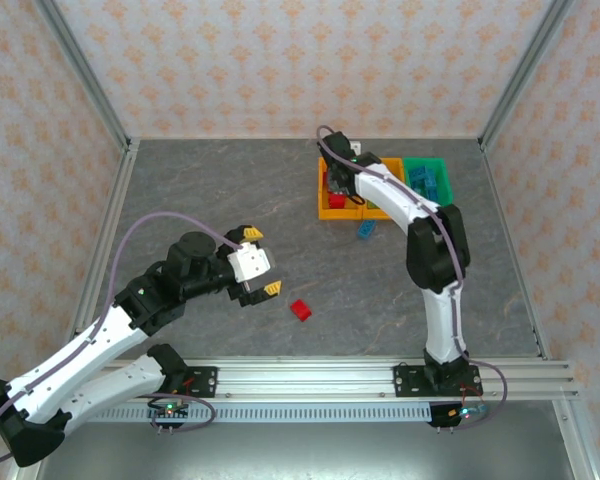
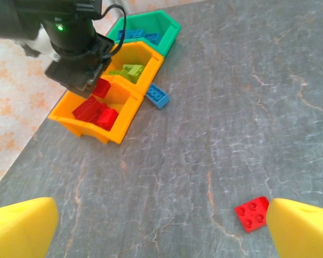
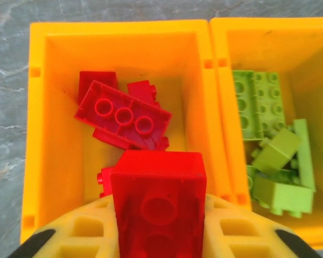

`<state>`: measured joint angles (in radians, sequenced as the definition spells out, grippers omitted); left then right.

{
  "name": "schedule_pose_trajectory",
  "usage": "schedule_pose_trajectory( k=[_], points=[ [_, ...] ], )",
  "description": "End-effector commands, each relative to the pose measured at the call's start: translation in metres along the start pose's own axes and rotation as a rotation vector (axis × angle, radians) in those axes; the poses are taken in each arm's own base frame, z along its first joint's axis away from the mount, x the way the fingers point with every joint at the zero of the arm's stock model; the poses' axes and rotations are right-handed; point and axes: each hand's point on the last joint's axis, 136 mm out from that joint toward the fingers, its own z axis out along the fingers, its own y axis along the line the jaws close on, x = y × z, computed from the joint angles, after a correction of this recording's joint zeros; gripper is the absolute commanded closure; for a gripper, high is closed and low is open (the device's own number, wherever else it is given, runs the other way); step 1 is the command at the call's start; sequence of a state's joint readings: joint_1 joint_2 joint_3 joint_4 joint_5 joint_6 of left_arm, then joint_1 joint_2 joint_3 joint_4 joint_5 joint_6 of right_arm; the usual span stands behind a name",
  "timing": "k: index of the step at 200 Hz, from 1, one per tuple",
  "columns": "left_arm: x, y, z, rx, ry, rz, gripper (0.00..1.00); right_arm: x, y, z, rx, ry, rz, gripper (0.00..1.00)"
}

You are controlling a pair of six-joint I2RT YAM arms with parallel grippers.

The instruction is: Sort the legos into containers by color

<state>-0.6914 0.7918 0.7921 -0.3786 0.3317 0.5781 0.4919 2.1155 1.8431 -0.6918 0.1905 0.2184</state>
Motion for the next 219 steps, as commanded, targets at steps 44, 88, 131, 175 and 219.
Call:
schedule_pose_trajectory(
  k=[44, 88, 131, 175, 219],
  points=[
    [0.025, 0.02, 0.003, -0.089, 0.102, -0.053, 0.0, -0.021, -0.016, -0.064, -0.006, -0.028, 0.009, 0.36],
    [0.017, 0.031, 0.017, -0.072, 0.164, -0.264, 0.0, 0.015, -0.044, -0.154, -0.173, -0.048, 0.095, 0.32],
    [0.006, 0.029, 0.039, -0.107, 0.23, -0.63, 0.0, 0.112, -0.061, -0.214, -0.401, 0.083, 0.193, 0.22],
    [0.022, -0.031, 0.071, -0.069, 0.393, -0.848, 0.01, 0.183, -0.073, -0.232, -0.519, 0.201, 0.306, 0.14],
    [0.076, -0.1, 0.101, -0.022, 0.704, -0.691, 0.03, 0.2, -0.075, -0.227, -0.506, 0.259, 0.291, 0.13]
  ],
)
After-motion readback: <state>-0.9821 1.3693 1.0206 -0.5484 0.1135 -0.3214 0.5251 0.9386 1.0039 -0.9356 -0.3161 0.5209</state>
